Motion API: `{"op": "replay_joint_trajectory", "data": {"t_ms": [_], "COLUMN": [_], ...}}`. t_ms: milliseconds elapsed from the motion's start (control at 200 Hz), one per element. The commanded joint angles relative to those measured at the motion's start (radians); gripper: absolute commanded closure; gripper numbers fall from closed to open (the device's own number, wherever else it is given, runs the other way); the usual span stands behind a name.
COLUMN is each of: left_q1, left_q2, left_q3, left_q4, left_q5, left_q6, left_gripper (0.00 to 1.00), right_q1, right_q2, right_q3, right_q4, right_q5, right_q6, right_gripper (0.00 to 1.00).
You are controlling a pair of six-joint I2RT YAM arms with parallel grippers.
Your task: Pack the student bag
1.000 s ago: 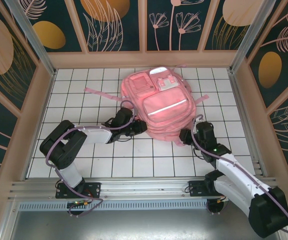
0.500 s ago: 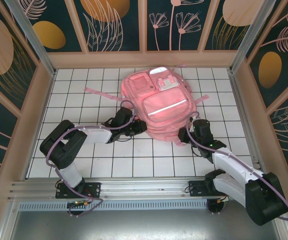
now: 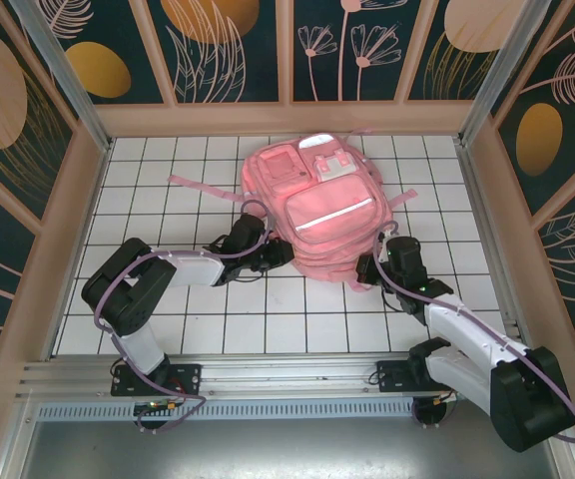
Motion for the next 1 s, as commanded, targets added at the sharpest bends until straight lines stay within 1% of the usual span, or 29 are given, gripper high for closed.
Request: {"op": "replay_joint_trajectory", "data": {"t_ms": [0,90,140,185,240,275,325,375,445,560,701,836,996], "left_q1": [0.011,0.011,0.012,0.011,0.011,0.01,0.011,0.012,0.011,0.01,0.01,0.011,0.01], "left_q2": [0.009,0.011,0.009,0.008,0.002,0.0,-0.003,-0.005,-0.005,-0.003,-0.003,-0.002,0.004], "left_q3": [0.008,0.009,0.01,0.008,0.006,0.007,0.009,0.01,0.011,0.013,0.014,0.011,0.013], "left_q4": [0.057,0.059,0.058,0.055,0.052,0.047,0.041,0.038,0.04,0.04,0.038,0.039,0.046], "left_q5": [0.005,0.008,0.01,0.006,0.005,0.004,0.001,0.001,0.001,0.0,0.002,0.004,0.01], "left_q6": [-0.009,-0.014,-0.015,-0.013,-0.012,-0.009,-0.006,-0.005,-0.006,-0.006,-0.005,-0.006,-0.007], "left_gripper": [0.81,0.82,0.82,0.82,0.82,0.82,0.82,0.82,0.82,0.82,0.82,0.82,0.82], "right_q1": [0.028,0.052,0.055,0.054,0.048,0.043,0.031,0.017,-0.004,-0.048,-0.055,-0.055,-0.061], "right_q2": [-0.026,-0.02,-0.026,-0.039,-0.059,-0.071,-0.083,-0.085,-0.07,-0.021,0.0,-0.027,-0.012], "right_q3": [0.03,0.031,0.039,0.056,0.086,0.105,0.127,0.139,0.146,0.138,0.121,0.089,0.066], "right_q4": [-0.016,-0.022,-0.038,-0.071,-0.12,-0.153,-0.182,-0.195,-0.198,-0.174,-0.134,-0.117,-0.097], "right_q5": [-0.035,-0.027,-0.002,0.045,0.111,0.15,0.174,0.175,0.169,0.102,0.04,0.005,0.009], "right_q6": [0.025,0.034,0.039,0.045,0.046,0.047,0.039,0.029,0.014,0.002,0.006,0.007,0.0], "right_gripper": [1.0,1.0,1.0,0.91,0.85,0.79,0.75,0.72,0.72,0.72,0.73,0.72,0.67]}}
